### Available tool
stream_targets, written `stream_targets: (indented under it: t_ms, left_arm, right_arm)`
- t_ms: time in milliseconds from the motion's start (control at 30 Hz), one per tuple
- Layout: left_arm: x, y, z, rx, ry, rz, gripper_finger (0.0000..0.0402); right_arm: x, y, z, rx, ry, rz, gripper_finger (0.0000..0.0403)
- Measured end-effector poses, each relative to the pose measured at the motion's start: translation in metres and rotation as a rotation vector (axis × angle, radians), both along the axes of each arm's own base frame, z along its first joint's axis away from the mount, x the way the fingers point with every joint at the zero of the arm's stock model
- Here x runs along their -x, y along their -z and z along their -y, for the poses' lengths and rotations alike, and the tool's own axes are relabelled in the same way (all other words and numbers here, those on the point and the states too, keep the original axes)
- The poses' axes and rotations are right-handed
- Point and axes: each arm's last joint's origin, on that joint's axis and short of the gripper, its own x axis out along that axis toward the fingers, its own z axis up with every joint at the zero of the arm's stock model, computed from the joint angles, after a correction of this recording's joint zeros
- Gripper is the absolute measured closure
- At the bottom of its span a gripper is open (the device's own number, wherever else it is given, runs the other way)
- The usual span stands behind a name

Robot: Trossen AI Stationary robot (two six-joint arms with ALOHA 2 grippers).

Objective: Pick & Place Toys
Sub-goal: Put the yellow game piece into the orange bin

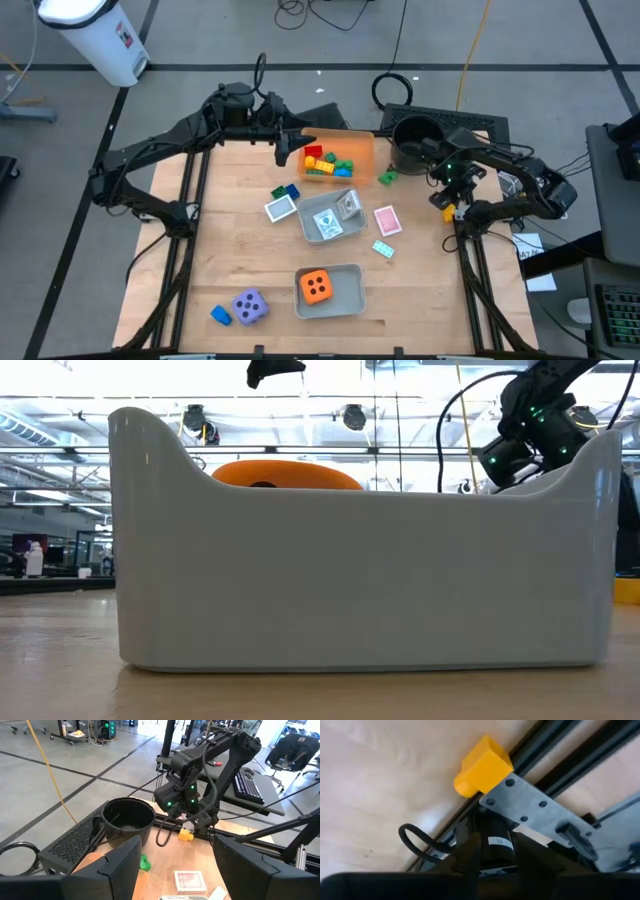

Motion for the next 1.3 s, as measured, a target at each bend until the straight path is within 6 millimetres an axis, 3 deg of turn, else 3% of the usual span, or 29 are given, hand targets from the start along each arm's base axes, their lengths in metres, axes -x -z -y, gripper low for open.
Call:
stream_targets:
  t_ms: [367, 733, 1067, 1300]
  left_arm:
    - [0.000, 0.000, 0.000, 0.010, -0.003, 0.001, 0.0149]
    - [0.000, 0.000, 0.000, 0.010, -0.002, 0.001, 0.0149]
    - [0.000, 0.000, 0.000, 0.010, -0.003, 0.001, 0.0149]
    - [0.000, 0.000, 0.000, 0.009, -0.002, 0.001, 0.0149]
  right_arm:
    - [-0.020, 0.009, -0.010, -0.092, -0.361, -0.019, 0.0399]
    - [-0.036, 0.038, 0.001, -0.247, -0.448, -0.138, 0.0402]
    - [-0.039, 0.043, 0.003, -0.247, -0.538, -0.101, 0.0402]
    - [-0.032, 0.053, -0.006, -0.305, -0.620, -0.148, 0.0402]
